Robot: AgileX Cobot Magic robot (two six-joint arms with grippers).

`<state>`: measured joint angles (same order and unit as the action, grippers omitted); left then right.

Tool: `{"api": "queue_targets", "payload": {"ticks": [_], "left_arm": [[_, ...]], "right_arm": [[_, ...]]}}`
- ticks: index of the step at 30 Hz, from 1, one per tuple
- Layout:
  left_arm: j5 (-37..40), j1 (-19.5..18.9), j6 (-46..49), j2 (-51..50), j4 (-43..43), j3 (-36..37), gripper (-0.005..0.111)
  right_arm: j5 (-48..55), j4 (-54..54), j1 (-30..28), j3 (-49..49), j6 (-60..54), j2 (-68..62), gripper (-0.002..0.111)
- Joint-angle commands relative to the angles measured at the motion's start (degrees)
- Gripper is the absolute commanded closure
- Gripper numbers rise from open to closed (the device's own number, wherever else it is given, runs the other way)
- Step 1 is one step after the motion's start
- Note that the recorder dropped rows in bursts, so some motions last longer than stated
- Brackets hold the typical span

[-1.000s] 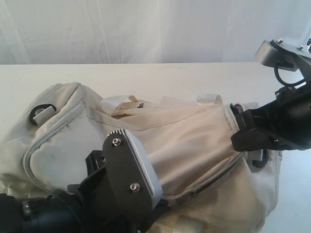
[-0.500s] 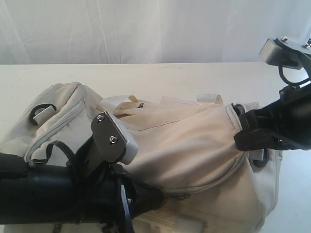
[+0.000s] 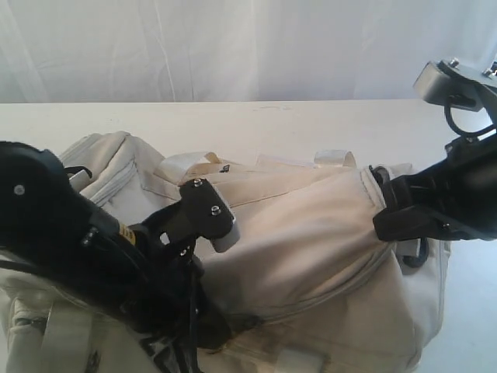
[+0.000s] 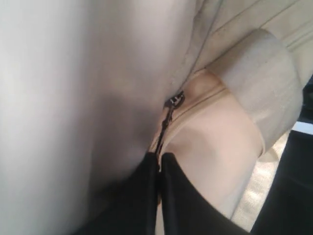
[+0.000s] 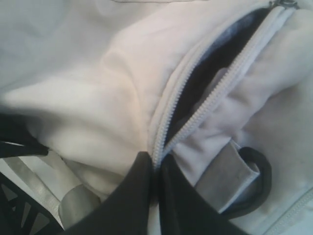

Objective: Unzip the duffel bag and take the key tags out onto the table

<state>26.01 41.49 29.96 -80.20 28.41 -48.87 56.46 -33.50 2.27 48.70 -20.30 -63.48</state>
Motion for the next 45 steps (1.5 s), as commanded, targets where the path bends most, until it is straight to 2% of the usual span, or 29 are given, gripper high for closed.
{"api": "queue_targets", "payload": {"ticks": [1,4,8,12,17,27,34,36,41,45], "left_arm": [[5.35,-0.18,-4.87,2.82,-6.39,-2.06,0.107],[8.19,-0.18,-8.46,5.21,-11.00,-2.20,0.107],[14.11,-0.18,-20.26,8.83,-24.05,-2.20,0.107],[15.34,-0.18,-23.67,13.60,-27.81,-2.20,0.107],[22.25,-0.18,-29.34,18.53,-34.59,-1.93,0.107],[28.30,-0.18,-35.80,27.77,-42.03,-0.83,0.107],[31.41,-0.18,-37.07,32.19,-43.06,-0.83,0.107],[31.51,-0.18,-37.35,32.85,-42.95,-0.83,0.107],[30.93,-0.18,-37.35,32.84,-43.06,-0.83,0.107],[29.28,-0.18,-37.35,32.84,-43.06,-0.83,0.107]], "right_arm": [[-1.94,1.01,-0.09,0.10,0.10,0.55,0.108],[-1.94,2.00,-0.09,0.10,0.68,0.55,0.108],[-2.05,2.18,-0.09,0.10,0.68,0.55,0.108],[-2.05,2.18,-0.09,0.10,0.68,0.55,0.108],[-2.05,2.18,-0.09,0.10,0.68,0.55,0.108],[-1.26,3.14,-0.09,0.10,0.58,0.55,0.108],[-1.08,5.30,0.02,0.10,-1.86,0.55,0.108],[-0.85,4.67,0.02,0.10,-3.68,0.55,0.104],[-1.57,0.30,0.02,0.23,-8.29,1.18,0.076],[-1.79,-0.71,0.02,2.06,-10.85,3.10,0.061]]}}
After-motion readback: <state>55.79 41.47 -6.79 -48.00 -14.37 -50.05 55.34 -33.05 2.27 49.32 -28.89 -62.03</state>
